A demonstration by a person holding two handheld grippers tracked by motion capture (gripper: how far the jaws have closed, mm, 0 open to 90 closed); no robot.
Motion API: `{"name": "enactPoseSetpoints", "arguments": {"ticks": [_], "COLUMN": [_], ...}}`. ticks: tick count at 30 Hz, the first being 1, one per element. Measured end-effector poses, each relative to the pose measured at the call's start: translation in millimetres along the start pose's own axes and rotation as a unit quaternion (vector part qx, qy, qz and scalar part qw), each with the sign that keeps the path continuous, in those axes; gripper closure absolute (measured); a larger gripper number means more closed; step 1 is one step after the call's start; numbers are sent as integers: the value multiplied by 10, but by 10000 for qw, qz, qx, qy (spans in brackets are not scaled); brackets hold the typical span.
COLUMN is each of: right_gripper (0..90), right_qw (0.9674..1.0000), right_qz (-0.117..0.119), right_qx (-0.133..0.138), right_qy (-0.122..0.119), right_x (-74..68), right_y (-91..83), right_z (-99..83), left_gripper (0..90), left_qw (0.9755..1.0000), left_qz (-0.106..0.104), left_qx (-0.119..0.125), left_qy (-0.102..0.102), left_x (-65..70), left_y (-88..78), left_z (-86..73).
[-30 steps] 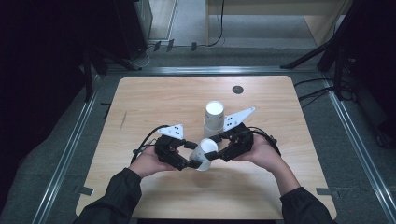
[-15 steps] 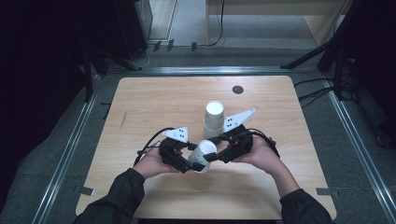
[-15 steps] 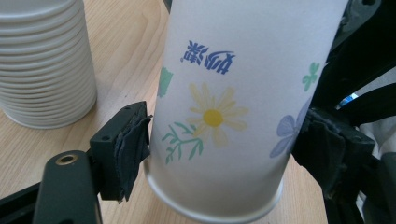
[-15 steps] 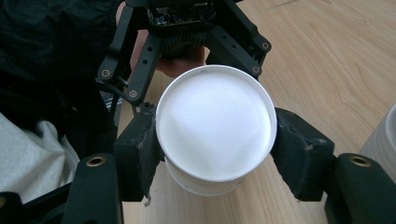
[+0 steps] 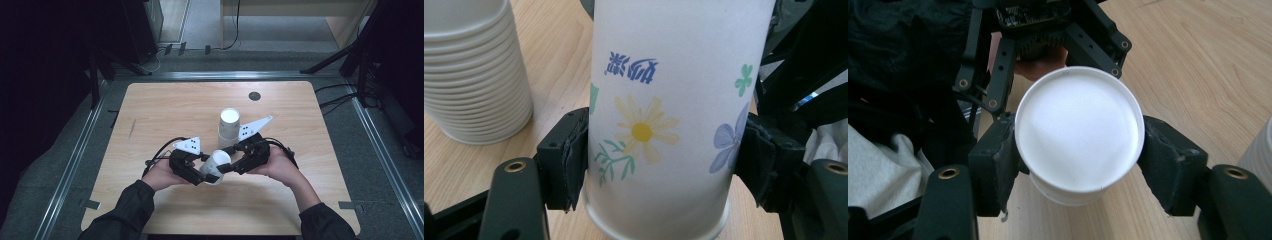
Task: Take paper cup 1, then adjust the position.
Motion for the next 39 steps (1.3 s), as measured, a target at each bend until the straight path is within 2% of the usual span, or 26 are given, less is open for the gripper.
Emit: {"name": "enactPoseSetpoints", "arguments": {"ticks": [1, 6, 9, 11, 14, 16, 19, 20, 24, 29, 32, 34, 35, 39], "right_gripper": [274, 229, 227, 240, 243, 243, 244, 245, 246, 250, 252, 253, 253, 252], "right_qw": [10000, 9999, 9998, 9994, 9986, 9985, 9983, 9982, 9981, 9980, 9980, 9981, 9981, 9982], "right_qz": [-40, -147, -197, -315, -451, -490, -540, -549, -556, -592, -585, -558, -558, -521], "right_qx": [-7, -53, -60, -127, -174, -190, -173, -175, -173, -103, -71, -101, -101, -158], "right_qy": [-24, -56, -85, -98, -197, -176, -165, -182, -192, -190, -217, -219, -219, -262], "right_x": [11, 40, 49, 58, 65, 62, 62, 63, 73, 97, 110, 115, 115, 113], "right_y": [4, -25, -38, -45, -60, -70, -82, -80, -58, -45, -28, 3, 3, 58], "right_z": [-5, -47, -81, -123, -142, -152, -194, -203, -224, -211, -206, -219, -219, -225], "left_gripper": [292, 293, 293, 292, 293, 293, 293, 293, 292, 291, 291, 291, 290, 290], "left_qw": [10000, 9999, 9999, 9996, 9994, 9991, 9968, 9968, 9936, 9918, 9853, 9809, 9809, 9769], "left_qz": [-10, -4, 0, 21, 4, 12, 71, 71, 151, 111, 263, 278, 278, 261], "left_qx": [14, -64, -83, -250, -333, -414, -785, -785, -1087, -1242, -1648, -1882, -1882, -2074], "left_qy": [-55, -134, -147, -142, -116, -77, 92, 92, 264, 277, 352, 409, 409, 446], "left_x": [-6, -42, -60, -82, -94, -102, -138, -138, -167, -174, -185, -165, -165, -135], "left_y": [-23, -110, -151, -200, -258, -278, -349, -349, -395, -369, -322, -289, -289, -229], "left_z": [2, 6, 22, 33, 54, 56, 87, 87, 163, 163, 68, 3, 3, -33]}}
Point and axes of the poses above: each handheld gripper's, and its own axes: y roughly forward along the jaws, z roughly out of its top, x roughly to its right, the point moved 9 cm from there along y, roughly forward along the jaws, and after that the axes turned 3 degrees about z, right-handed, at the moved point
